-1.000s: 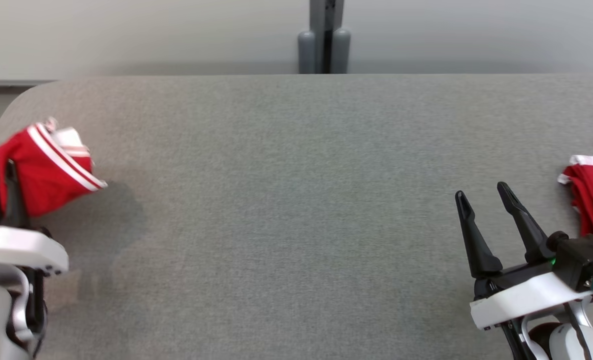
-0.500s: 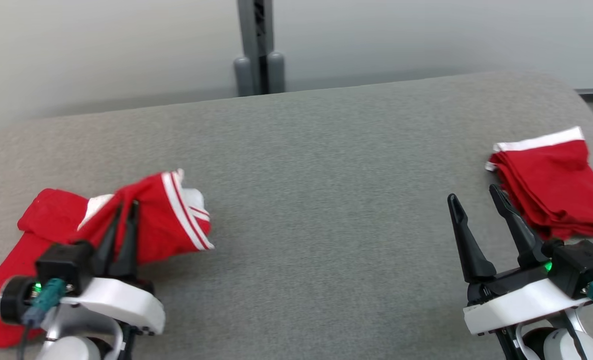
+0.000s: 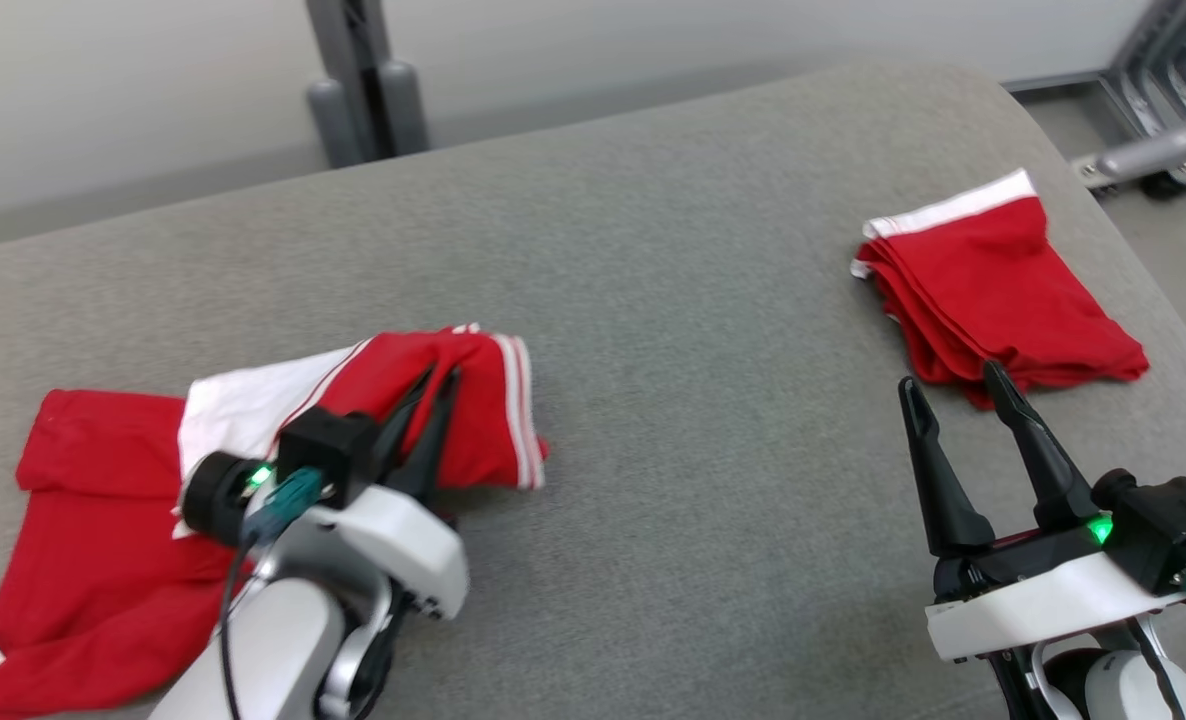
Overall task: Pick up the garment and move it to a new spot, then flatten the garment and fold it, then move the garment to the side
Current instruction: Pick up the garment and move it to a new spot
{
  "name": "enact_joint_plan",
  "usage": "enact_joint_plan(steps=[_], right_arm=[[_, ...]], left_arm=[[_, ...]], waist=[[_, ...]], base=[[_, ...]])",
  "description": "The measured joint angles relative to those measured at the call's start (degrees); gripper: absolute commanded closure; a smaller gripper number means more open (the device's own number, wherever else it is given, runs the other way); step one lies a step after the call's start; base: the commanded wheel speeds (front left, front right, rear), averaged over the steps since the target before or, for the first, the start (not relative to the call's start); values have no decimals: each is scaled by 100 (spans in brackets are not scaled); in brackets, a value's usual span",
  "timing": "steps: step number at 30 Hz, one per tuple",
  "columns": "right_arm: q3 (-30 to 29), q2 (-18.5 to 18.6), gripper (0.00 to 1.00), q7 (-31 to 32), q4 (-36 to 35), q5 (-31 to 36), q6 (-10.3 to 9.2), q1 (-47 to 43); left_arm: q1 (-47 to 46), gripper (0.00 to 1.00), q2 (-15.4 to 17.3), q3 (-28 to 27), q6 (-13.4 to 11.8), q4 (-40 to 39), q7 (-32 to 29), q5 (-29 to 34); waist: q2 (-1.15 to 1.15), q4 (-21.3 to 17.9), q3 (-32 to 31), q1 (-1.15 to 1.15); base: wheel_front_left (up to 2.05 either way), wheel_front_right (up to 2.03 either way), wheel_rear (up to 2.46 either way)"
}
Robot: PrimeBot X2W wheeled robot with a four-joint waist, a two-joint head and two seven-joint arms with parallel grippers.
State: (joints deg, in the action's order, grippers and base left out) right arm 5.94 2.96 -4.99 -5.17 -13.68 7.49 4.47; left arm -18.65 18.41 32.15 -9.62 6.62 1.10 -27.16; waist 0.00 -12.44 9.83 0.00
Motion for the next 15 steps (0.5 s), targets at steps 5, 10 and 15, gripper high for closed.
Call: enact_joint_plan(steps=[5,10,15], right_arm=[[-22,-5,0,-114,71,-58,0,58],[-9,-10,0,-218,180,-165,0,141],[-3,-11,0,-320,288,-246,0,213]], left_arm=[[-556,100,-428,307,246,387,36,89],[-1051,100,-689,577,557,883,3,145],[-1213,100,-895,782,768,1449,-19,135]], waist=[[0,-335,238,0],[0,-580,503,0],[0,-694,669,0]], base=[[0,0,0],[0,0,0],[0,0,0]])
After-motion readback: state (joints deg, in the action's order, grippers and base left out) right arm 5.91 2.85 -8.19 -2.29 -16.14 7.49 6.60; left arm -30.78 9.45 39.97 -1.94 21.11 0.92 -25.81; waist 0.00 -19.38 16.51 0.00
